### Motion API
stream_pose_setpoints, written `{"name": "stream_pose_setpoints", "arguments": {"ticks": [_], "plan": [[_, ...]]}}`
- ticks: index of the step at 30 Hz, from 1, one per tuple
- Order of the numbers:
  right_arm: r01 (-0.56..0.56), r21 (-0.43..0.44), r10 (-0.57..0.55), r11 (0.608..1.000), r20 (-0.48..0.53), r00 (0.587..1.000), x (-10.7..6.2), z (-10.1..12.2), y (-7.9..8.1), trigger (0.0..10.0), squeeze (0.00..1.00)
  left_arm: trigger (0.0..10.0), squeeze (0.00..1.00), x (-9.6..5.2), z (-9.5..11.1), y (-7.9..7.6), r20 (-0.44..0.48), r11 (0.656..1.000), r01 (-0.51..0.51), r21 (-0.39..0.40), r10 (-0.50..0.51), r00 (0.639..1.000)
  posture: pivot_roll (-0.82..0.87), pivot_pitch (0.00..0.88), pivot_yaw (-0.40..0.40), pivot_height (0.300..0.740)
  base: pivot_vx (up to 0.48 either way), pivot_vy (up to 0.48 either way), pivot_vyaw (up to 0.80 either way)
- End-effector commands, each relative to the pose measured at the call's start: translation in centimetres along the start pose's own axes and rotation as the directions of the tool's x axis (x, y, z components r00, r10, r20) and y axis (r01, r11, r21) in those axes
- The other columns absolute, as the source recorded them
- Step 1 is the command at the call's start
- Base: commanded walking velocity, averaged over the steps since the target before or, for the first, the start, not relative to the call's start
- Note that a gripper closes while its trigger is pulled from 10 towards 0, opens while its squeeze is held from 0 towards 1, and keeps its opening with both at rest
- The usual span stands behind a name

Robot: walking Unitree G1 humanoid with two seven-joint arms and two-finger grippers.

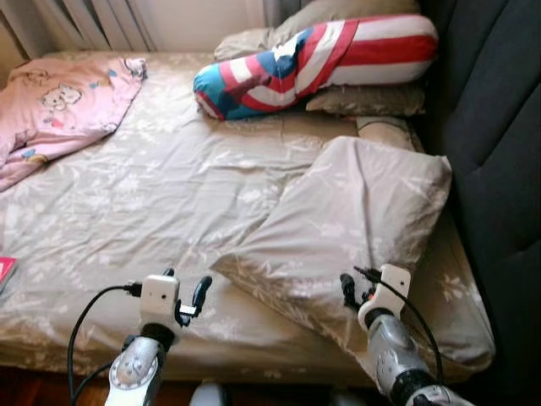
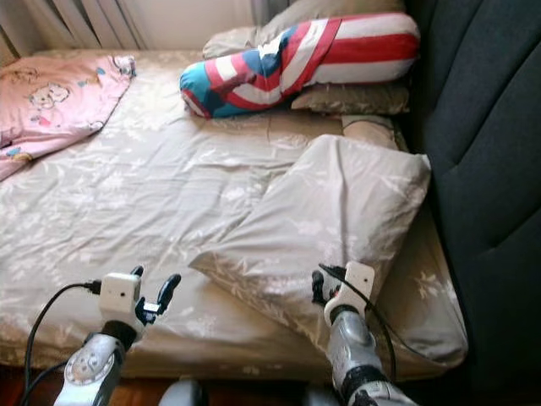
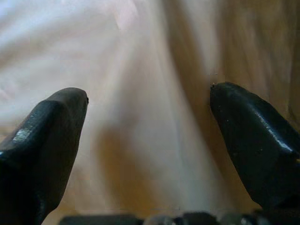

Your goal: Clean up the room

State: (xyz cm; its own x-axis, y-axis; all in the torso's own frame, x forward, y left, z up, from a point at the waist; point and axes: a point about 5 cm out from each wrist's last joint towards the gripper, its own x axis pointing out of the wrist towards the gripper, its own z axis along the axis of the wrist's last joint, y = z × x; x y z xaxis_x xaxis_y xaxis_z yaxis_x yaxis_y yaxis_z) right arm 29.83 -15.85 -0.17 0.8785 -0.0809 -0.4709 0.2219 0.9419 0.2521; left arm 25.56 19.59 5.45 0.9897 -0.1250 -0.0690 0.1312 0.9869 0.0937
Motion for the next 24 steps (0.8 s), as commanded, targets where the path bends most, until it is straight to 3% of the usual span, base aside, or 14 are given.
{"name": "stream_pose_setpoints", "arguments": {"ticks": [1,10,15,16,24], "plan": [[0.040,0.018,-0.039,0.999,-0.053,0.998,-0.4,-1.3,-0.9,10.0,0.00,10.0,0.00,-0.7,-0.2,0.3,-0.023,1.000,0.006,-0.003,-0.006,1.000,0.10,0.248,0.038,0.666,0.000,0.000,0.00],[0.061,0.029,-0.058,0.998,-0.077,0.995,-0.5,-1.7,-1.3,10.0,0.00,10.0,0.00,-1.2,-0.4,0.6,-0.052,1.000,-0.001,-0.002,0.001,0.999,0.07,0.284,0.056,0.666,0.000,0.000,0.00],[0.006,0.074,0.006,0.997,-0.163,0.987,-0.8,-3.0,-1.0,10.0,0.00,10.0,0.00,-1.3,-0.2,0.8,-0.058,1.000,-0.002,0.001,0.002,0.998,0.08,0.310,0.063,0.666,0.000,0.000,0.00],[-0.006,0.076,0.021,0.997,-0.190,0.982,-1.1,-3.7,-0.9,10.0,0.00,10.0,0.00,-1.5,-0.2,0.7,-0.060,1.000,0.004,0.004,-0.003,0.998,0.08,0.282,0.066,0.666,0.000,0.000,0.00],[-0.068,0.093,0.088,0.993,-0.236,0.968,-1.8,-5.6,-0.3,10.0,0.00,10.0,0.00,-2.6,0.1,0.4,-0.062,1.000,0.027,0.015,-0.026,0.998,0.10,0.309,0.082,0.666,0.000,0.000,0.00]]}}
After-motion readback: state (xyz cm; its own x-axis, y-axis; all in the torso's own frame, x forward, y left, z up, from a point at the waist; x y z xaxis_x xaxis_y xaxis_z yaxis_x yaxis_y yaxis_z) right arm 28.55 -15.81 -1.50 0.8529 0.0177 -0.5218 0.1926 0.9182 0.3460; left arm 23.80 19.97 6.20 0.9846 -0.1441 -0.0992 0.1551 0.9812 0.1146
